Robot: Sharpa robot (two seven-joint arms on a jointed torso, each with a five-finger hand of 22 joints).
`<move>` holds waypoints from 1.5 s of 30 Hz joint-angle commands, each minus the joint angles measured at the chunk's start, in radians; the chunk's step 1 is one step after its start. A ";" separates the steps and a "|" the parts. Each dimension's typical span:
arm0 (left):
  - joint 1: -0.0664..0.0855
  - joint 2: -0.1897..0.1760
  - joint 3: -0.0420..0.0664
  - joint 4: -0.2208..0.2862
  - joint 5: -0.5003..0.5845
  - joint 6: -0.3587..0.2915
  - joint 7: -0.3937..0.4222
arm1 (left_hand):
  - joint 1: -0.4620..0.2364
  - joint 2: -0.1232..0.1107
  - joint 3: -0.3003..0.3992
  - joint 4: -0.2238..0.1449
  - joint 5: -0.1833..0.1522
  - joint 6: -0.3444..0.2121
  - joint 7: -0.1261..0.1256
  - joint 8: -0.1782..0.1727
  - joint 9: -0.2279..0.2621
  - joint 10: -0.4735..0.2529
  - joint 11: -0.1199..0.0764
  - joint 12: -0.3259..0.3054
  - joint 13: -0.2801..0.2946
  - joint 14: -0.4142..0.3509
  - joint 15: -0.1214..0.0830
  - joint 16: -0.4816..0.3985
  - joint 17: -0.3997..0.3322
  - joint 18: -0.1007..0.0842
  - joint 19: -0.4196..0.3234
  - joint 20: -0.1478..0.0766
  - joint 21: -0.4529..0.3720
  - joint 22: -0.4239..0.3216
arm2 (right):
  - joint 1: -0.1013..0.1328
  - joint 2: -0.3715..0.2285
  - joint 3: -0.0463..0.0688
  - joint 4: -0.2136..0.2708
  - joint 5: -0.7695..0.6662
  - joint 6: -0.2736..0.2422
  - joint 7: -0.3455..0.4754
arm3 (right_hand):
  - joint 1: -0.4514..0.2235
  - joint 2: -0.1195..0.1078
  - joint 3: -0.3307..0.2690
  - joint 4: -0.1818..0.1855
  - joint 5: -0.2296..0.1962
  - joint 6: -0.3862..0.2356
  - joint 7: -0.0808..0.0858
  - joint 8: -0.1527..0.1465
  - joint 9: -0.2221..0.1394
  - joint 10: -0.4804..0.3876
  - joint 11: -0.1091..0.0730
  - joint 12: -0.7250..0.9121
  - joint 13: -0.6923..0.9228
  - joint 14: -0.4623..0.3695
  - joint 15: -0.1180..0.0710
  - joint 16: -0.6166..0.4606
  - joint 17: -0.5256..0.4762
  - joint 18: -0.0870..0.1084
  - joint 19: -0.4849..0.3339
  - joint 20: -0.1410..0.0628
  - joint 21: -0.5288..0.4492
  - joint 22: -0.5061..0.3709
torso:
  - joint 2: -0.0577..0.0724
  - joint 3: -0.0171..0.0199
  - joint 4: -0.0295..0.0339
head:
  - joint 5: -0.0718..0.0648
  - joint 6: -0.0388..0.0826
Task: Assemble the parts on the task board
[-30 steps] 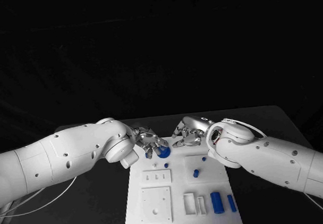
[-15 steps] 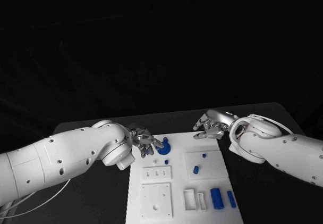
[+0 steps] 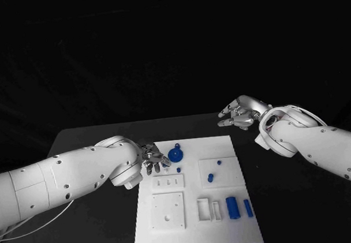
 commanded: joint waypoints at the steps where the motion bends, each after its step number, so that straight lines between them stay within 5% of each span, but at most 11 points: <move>1: -0.009 0.006 0.001 -0.010 -0.032 -0.020 -0.028 | -0.001 0.015 0.010 -0.020 -0.005 0.170 -0.122 0.004 0.138 0.028 -0.023 0.011 0.003 0.011 -0.007 0.009 0.004 -0.012 0.011 0.001 -0.012 0.022 | 0.004 0.001 0.013 0.006 0.043 -0.010 0.020 | -0.002 -0.004 0.007 0.001 0.005 0.007 -0.004 0.004 -0.001 -0.003 -0.007 -0.001 -0.001 0.001 -0.002 -0.006 -0.001 0.006 0.039 0.004 -0.006 0.070 | 0.001 0.0010 0.0050 | -0.010 -0.008; 5: -0.017 0.016 0.001 -0.031 -0.024 -0.022 -0.029 | -0.004 0.019 0.006 -0.020 -0.012 0.176 -0.123 0.003 0.127 0.029 -0.024 0.015 0.003 0.013 -0.008 0.011 0.004 -0.017 0.023 -0.001 -0.041 0.058 | 0.006 -0.001 0.030 0.015 0.048 -0.010 0.018 | -0.006 -0.007 0.013 0.000 0.021 0.006 -0.004 0.004 -0.001 -0.002 -0.007 0.000 -0.001 0.002 -0.002 -0.005 0.000 0.005 0.040 0.003 -0.005 0.070 | 0.002 0.0017 0.0055 | -0.010 -0.016; 11: -0.035 0.033 0.001 -0.061 -0.019 -0.030 -0.029 | -0.006 0.022 0.005 -0.022 -0.010 0.184 -0.125 0.004 0.124 0.028 -0.025 0.027 0.008 0.013 -0.009 0.021 0.011 -0.018 0.035 -0.002 -0.073 0.109 | 0.014 0.001 0.038 0.016 0.059 -0.015 0.020 | -0.011 -0.009 0.010 0.005 0.012 0.006 -0.004 0.004 -0.001 -0.003 -0.007 0.000 -0.002 0.001 -0.002 -0.007 -0.002 0.005 0.039 0.004 -0.007 0.070 | 0.002 0.0005 0.0038 | -0.009 -0.022; 26: -0.087 0.061 0.001 -0.086 -0.046 -0.053 -0.023 | -0.009 0.024 0.003 -0.021 -0.007 0.197 -0.129 0.005 0.142 0.027 -0.026 0.051 0.020 0.012 -0.010 0.043 0.019 -0.021 0.067 -0.003 -0.159 0.235 | 0.023 0.017 0.041 0.003 0.081 -0.024 0.026 | -0.008 -0.009 0.002 0.016 0.009 0.002 -0.003 0.003 -0.002 -0.005 -0.006 -0.003 -0.005 -0.001 -0.001 -0.013 -0.007 0.006 0.038 0.004 -0.017 0.068 | 0.003 0.0002 0.0066 | -0.014 -0.036; 45: -0.104 0.065 0.001 -0.066 -0.113 -0.018 -0.030 | -0.012 0.028 0.000 -0.021 -0.007 0.204 -0.131 0.006 0.153 0.028 -0.026 0.067 0.027 0.011 -0.010 0.059 0.020 -0.026 0.126 -0.002 -0.313 0.419 | 0.023 0.022 0.041 0.002 0.083 -0.008 0.022 | -0.007 -0.009 0.001 0.020 0.017 0.003 -0.004 0.004 -0.001 -0.007 -0.006 -0.003 -0.006 -0.001 -0.001 -0.014 -0.007 0.006 0.039 0.004 -0.021 0.068 | 0.002 0.0008 0.0065 | -0.015 -0.045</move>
